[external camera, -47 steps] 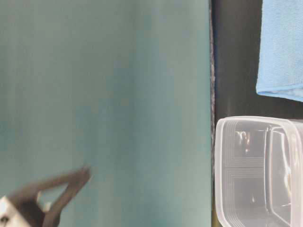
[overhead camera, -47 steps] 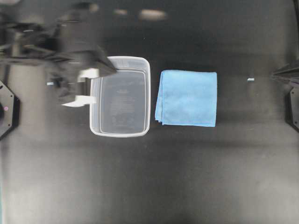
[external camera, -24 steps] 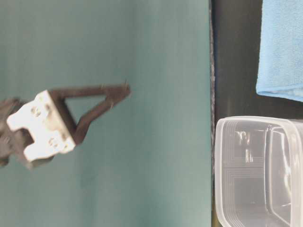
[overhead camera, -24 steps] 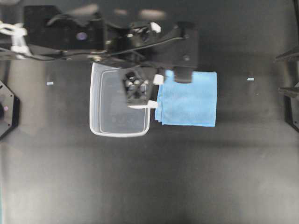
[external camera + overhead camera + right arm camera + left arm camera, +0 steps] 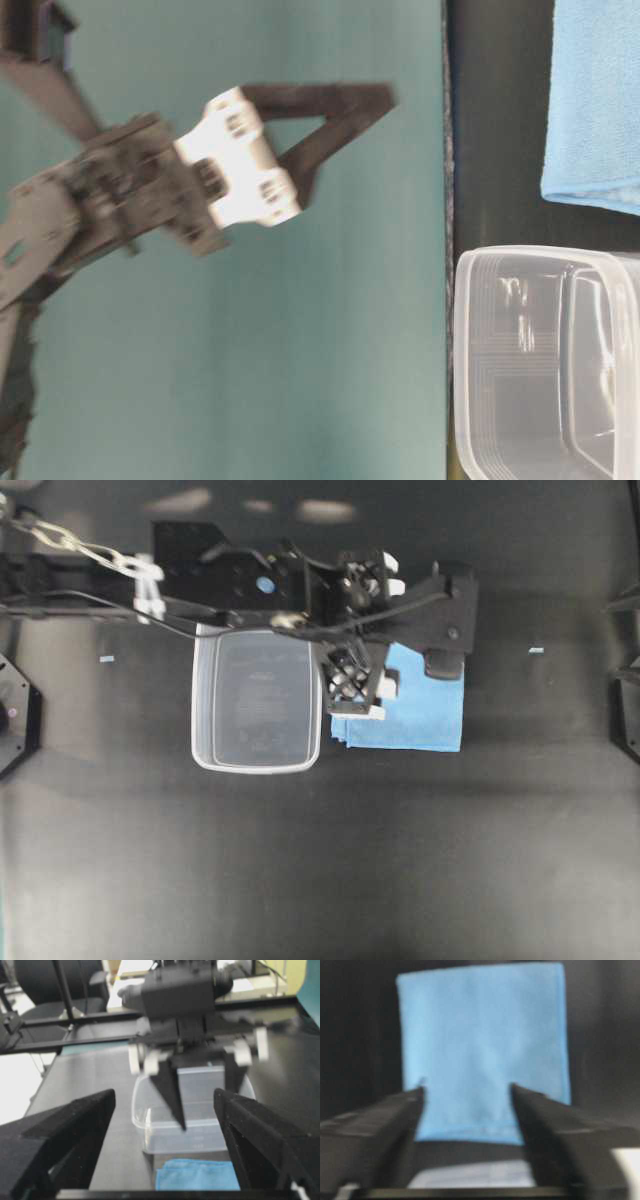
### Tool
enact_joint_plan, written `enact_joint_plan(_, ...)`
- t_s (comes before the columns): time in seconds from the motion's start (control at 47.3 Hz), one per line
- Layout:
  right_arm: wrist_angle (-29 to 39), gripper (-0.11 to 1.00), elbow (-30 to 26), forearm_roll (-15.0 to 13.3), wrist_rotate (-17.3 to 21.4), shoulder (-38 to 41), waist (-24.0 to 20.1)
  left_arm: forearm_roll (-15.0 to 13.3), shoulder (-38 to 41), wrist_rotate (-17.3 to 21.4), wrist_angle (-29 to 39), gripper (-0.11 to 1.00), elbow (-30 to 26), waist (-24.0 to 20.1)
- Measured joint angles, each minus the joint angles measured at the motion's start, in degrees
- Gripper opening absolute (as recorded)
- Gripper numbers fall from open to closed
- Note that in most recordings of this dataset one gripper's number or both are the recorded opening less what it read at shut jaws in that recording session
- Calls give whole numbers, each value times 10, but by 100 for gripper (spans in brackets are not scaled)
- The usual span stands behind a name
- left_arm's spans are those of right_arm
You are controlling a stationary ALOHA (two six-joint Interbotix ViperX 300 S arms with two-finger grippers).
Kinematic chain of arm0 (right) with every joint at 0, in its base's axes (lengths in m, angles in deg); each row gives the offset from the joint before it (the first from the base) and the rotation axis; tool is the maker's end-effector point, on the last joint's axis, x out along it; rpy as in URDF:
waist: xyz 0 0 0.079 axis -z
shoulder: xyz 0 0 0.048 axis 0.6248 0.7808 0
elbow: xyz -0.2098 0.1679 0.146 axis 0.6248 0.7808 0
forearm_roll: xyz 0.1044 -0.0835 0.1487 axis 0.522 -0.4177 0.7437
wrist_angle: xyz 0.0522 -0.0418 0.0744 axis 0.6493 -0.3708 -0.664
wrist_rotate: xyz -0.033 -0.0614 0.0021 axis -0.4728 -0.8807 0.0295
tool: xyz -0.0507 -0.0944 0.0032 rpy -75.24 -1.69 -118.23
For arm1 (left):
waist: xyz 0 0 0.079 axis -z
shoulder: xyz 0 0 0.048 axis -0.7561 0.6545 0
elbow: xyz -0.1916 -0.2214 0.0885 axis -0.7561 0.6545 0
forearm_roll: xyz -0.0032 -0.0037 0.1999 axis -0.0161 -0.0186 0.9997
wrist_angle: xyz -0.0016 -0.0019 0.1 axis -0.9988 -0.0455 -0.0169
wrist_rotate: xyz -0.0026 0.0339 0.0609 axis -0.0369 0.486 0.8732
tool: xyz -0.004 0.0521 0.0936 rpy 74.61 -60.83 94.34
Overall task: Place the blue towel into the container with the left arm.
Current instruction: 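Move the left gripper over the blue towel and lower it open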
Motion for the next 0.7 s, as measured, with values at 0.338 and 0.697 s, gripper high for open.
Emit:
enact_joint_plan(0.338,13,76,-6,0,1,-14,4,0,91,-20,-6,90,-10,-10)
enact_joint_plan(0.697,16,76,-6,0,4,-14,4,0,149,-28,-27,90,-19,7)
